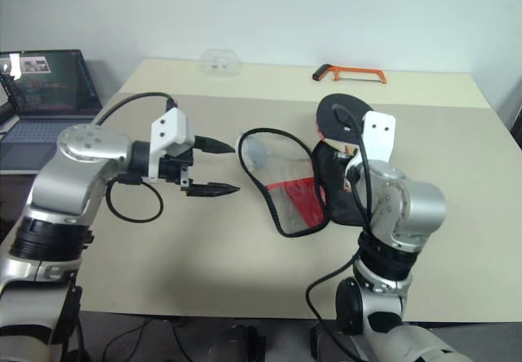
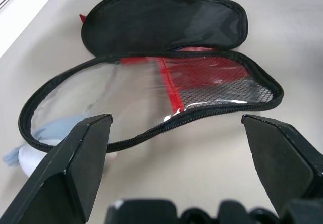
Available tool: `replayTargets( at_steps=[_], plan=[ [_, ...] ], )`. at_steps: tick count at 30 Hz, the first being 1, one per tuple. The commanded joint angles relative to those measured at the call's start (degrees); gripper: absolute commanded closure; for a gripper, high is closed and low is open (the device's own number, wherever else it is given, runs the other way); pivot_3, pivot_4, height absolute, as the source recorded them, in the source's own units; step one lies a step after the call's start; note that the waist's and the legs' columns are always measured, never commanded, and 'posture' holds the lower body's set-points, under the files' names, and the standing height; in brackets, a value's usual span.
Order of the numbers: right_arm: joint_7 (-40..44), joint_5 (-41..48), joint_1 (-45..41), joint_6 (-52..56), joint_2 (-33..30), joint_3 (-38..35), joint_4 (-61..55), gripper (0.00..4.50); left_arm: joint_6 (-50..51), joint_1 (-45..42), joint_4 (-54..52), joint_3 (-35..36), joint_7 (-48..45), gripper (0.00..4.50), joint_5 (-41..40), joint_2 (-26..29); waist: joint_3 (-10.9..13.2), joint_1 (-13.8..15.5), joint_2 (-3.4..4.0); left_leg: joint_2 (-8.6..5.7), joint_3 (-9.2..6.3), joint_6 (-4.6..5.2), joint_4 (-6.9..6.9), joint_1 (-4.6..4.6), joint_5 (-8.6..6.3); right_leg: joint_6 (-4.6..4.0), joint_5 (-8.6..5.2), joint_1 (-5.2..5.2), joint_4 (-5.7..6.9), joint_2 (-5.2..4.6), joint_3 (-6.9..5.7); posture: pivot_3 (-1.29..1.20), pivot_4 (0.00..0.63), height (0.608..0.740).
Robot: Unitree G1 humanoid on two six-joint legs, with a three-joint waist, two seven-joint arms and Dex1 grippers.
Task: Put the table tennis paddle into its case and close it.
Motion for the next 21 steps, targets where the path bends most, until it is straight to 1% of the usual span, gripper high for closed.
replayTargets(
  at_steps=[1,6,14,21],
  plan=[
    [1.7,1.2,2.6,0.4,-1.5,2.1,-3.3,3.42,-1.0,-0.9,-0.5,0.5,-0.1,0.0,-0.2,0.5,0.0,-0.1,0.0,0.0,-0.01,0.0,0.0,0.0,0.0,0.0,0.0,0.0,0.01,0.0,0.0,0.0,0.15,0.74],
    [3.8,1.2,5.5,0.4,-3.0,4.3,-2.8,3.42,-1.4,-0.7,-0.5,0.3,0.1,0.0,-0.1,0.4,0.0,-0.4,0.0,0.01,-0.01,0.0,0.0,0.01,0.0,0.0,0.0,-0.01,0.02,0.03,0.02,0.0,0.15,0.74],
    [5.4,0.2,5.8,0.4,-4.2,4.8,-1.2,3.42,-2.0,-0.7,-0.6,0.4,-0.3,0.0,-0.2,0.7,0.0,-0.3,0.0,0.02,-0.02,0.0,0.0,0.01,0.0,0.0,0.0,0.0,0.02,0.04,0.0,0.0,0.15,0.74],
    [5.6,-0.8,7.0,-2.7,-5.9,5.6,2.1,3.42,-1.7,-0.5,-1.1,0.5,-0.3,0.0,-0.5,0.5,0.0,-0.3,0.0,0.02,-0.02,0.0,0.0,0.01,0.0,0.0,0.0,0.0,0.02,0.04,0.0,0.0,0.15,0.74]
  ],
)
